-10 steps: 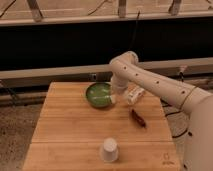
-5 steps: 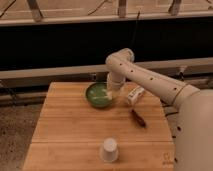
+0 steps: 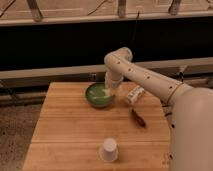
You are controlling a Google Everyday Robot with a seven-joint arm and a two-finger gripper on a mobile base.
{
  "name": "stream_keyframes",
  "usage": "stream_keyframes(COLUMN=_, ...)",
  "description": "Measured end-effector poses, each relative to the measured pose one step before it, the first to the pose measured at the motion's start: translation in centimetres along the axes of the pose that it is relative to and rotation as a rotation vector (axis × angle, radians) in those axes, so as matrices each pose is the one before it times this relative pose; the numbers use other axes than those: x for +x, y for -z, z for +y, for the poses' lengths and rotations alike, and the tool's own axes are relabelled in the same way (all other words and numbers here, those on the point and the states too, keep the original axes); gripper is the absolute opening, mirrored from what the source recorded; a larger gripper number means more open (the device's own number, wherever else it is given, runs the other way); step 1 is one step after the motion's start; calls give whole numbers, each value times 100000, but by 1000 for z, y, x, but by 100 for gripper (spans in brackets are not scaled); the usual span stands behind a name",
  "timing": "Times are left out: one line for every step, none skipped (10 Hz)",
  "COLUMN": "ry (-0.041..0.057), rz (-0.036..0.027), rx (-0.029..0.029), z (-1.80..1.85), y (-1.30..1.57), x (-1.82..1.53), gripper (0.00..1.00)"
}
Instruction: Place the white sponge in the ceramic bowl
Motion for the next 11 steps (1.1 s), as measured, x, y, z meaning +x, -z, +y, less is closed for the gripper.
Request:
stream_keyframes(ry=250, rz=-281, rx=246, z=-304, y=-91, x=-160, gripper=0)
stream_keyframes(ry=36, rz=-71, rx=230, z=-153, y=-75, x=45, gripper=0)
stream_keyframes(ry=123, rz=107, rx=357, z=-169, y=-68, x=216, gripper=0)
stream_keyframes(ry=323, rz=-50, rx=147, z=-178, y=-80, x=-3, gripper=0)
stream_keyframes(ry=705, rz=-40, rx=167, z=-370, y=-100, x=-105, gripper=0)
stream_keyframes(ry=462, rz=-151, rx=233, z=-209, y=-23, x=-45, gripper=0)
stream_keyframes(ry=268, rz=32, rx=92, z=-122, y=-128, x=215, gripper=0)
stream_keyframes(ry=179, rz=14, rx=152, z=-146, y=-51, x=96, gripper=0)
stream_keyframes(ry=339, rz=-40, rx=43, z=-146, y=-65, x=-36, gripper=0)
stream_keyframes(ry=568, rz=-70, rx=128, z=-197, y=3, x=-128, gripper=0)
stream_keyframes(ry=386, rz=-78, rx=17, z=-101, y=-48, x=30, gripper=0)
